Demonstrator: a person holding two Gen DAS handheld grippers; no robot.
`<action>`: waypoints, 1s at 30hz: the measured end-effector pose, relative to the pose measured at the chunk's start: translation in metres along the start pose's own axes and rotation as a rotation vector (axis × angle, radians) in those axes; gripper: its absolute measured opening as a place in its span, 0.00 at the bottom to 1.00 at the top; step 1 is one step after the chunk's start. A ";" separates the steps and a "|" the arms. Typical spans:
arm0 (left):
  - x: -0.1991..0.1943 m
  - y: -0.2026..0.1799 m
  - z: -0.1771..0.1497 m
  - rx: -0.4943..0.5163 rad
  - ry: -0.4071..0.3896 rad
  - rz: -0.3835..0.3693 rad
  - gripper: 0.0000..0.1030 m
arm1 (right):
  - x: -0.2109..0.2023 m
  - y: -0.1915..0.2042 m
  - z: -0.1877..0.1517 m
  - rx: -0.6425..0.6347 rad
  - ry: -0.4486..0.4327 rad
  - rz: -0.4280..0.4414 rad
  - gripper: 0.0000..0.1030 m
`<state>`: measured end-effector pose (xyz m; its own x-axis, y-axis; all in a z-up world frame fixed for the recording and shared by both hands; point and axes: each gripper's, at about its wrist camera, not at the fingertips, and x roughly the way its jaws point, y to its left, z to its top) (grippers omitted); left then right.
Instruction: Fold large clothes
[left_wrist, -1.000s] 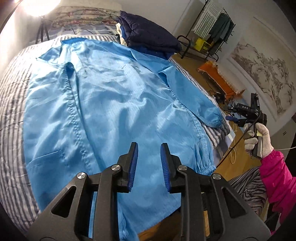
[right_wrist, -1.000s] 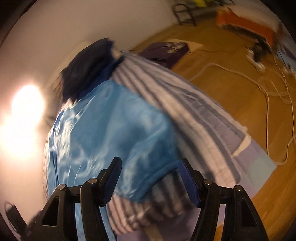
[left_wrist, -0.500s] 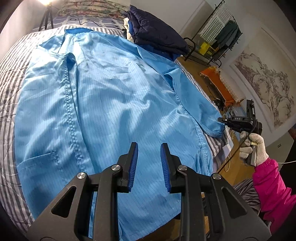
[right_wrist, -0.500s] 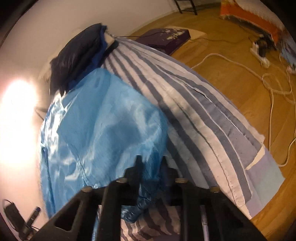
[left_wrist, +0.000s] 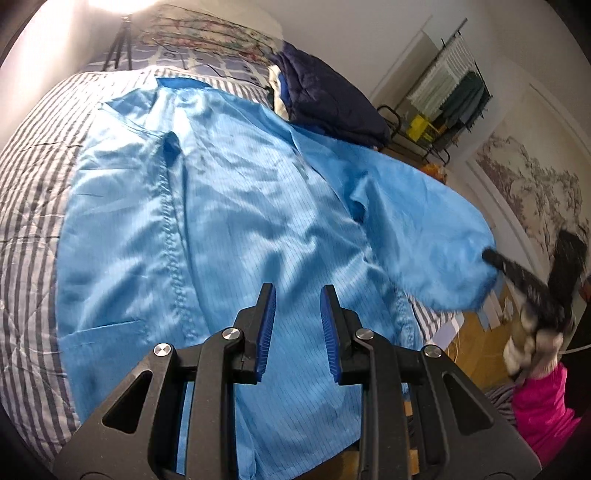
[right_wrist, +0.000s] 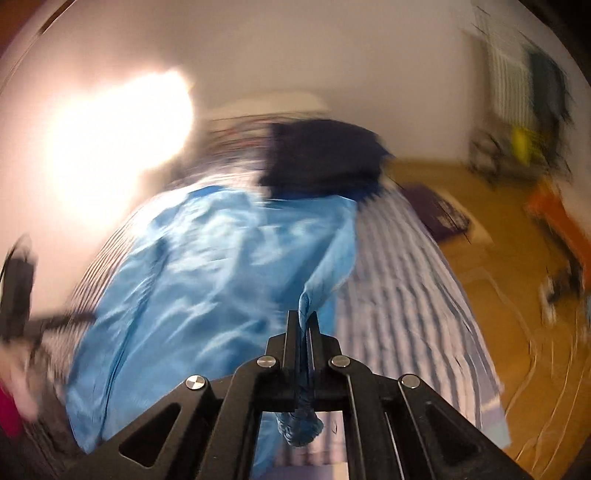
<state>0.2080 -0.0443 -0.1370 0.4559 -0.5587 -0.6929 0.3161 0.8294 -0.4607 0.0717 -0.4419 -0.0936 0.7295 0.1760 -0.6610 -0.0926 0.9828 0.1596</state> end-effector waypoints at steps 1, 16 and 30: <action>-0.003 0.003 0.001 -0.011 -0.010 0.004 0.23 | 0.000 0.017 0.000 -0.062 -0.005 0.023 0.00; 0.001 0.026 -0.004 -0.094 0.008 0.029 0.23 | 0.061 0.179 -0.121 -0.695 0.342 0.377 0.00; 0.066 0.009 -0.044 -0.090 0.205 0.018 0.32 | 0.026 0.123 -0.092 -0.488 0.304 0.617 0.46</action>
<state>0.2039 -0.0734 -0.2110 0.2792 -0.5378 -0.7955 0.2296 0.8418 -0.4886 0.0174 -0.3118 -0.1585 0.2443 0.6281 -0.7388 -0.7481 0.6068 0.2684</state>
